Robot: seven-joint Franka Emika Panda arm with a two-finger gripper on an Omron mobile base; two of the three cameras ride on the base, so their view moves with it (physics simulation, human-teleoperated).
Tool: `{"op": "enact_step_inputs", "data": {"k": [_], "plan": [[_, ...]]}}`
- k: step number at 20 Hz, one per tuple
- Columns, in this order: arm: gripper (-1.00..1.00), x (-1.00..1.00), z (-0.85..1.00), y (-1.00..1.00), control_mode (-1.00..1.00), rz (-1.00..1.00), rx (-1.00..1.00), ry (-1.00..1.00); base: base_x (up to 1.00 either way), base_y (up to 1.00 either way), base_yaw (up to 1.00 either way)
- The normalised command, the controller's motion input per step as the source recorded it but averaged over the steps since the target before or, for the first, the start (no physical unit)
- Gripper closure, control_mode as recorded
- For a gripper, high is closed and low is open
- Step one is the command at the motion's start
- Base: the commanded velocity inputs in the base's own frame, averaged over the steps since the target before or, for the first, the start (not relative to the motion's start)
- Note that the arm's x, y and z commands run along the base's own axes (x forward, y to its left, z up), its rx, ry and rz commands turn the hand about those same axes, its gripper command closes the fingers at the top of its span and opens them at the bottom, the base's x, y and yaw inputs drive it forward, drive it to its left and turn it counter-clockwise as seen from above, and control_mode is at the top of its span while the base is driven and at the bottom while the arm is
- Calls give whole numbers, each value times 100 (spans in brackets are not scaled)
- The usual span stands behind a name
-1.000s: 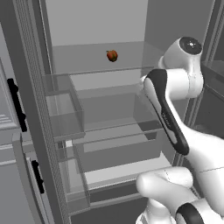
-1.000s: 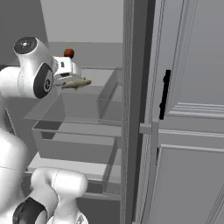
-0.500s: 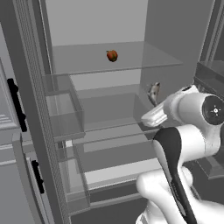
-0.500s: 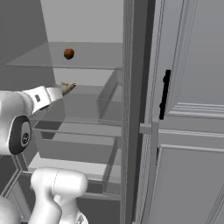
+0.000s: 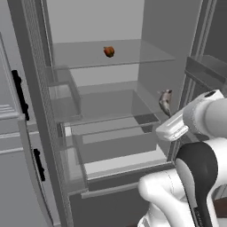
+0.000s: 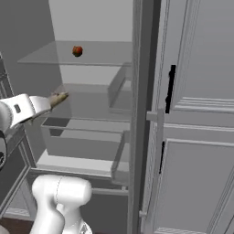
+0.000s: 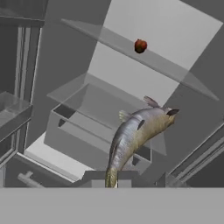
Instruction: Place one bell pepper and one fish in each tupperware on the nearby counter, to pack two identical lunches.
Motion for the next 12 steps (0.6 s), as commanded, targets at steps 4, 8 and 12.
{"op": "enact_step_inputs", "data": {"k": [4, 8, 12], "plan": [[100, 0, 0, 0, 100, 0, 0, 0, -100, 0, 0], [100, 0, 0, 0, 100, 0, 0, 0, -100, 7, 0], [100, 0, 0, 0, 100, 0, 0, 0, -100, 24, 0]]}}
